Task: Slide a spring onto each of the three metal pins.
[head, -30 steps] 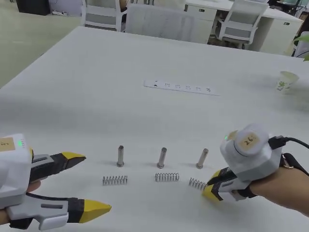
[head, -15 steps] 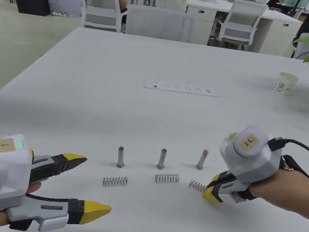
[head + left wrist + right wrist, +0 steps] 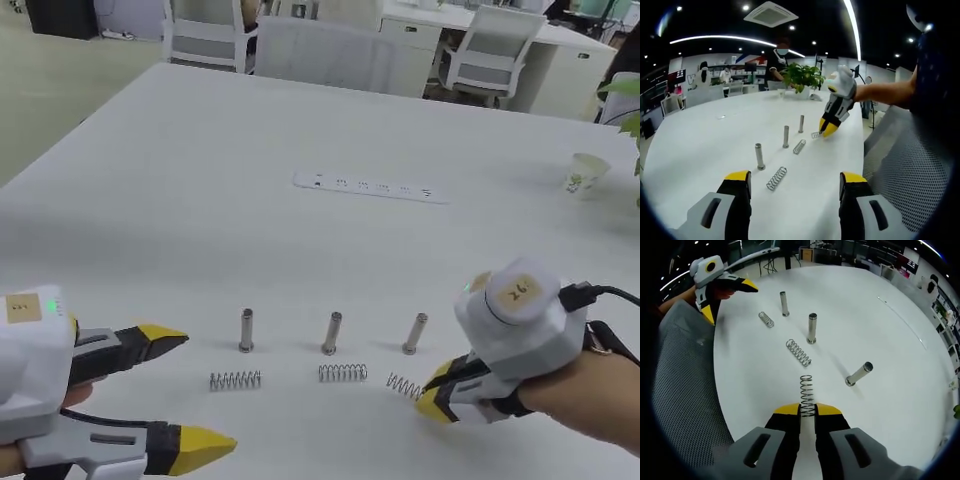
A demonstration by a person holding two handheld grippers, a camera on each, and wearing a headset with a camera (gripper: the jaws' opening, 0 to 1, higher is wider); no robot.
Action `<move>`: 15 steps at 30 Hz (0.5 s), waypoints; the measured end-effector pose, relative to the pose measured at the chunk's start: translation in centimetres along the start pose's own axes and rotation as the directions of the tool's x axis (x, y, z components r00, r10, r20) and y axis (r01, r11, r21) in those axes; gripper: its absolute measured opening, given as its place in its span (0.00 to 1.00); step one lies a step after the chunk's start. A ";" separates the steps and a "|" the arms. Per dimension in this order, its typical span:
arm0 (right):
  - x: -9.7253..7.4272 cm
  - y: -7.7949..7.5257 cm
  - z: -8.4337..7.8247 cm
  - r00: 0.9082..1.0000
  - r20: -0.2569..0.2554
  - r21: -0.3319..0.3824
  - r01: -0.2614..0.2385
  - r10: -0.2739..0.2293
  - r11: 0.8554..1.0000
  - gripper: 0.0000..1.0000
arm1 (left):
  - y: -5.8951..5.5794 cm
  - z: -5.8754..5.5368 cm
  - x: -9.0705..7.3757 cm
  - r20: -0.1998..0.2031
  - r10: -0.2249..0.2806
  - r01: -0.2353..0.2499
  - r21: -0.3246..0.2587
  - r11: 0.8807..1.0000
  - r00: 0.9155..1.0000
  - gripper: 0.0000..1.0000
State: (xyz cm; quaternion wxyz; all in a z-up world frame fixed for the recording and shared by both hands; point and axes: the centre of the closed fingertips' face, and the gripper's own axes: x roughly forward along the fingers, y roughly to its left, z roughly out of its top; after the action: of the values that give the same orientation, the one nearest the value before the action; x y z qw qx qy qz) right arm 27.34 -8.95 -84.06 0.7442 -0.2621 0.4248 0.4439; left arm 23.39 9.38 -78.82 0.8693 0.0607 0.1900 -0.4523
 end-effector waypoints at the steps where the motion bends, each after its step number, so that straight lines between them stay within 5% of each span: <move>1: -0.1 0.1 0.2 1.000 0.003 -0.003 -0.001 0.001 1.000 0.08 | -0.1 0.0 0.0 0.000 -0.003 0.003 0.001 1.000 1.000 0.67; 15: -0.5 2.0 3.3 0.998 0.037 -0.075 -0.045 0.048 0.996 0.08 | -1.2 0.6 1.2 -0.017 -0.064 0.064 0.044 0.997 0.998 0.62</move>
State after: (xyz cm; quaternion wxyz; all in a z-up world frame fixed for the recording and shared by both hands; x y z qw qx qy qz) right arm 26.75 -5.64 -81.99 0.7315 -0.2709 0.3995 0.4816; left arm 23.20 7.62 -78.59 0.8513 0.0774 0.1884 -0.4835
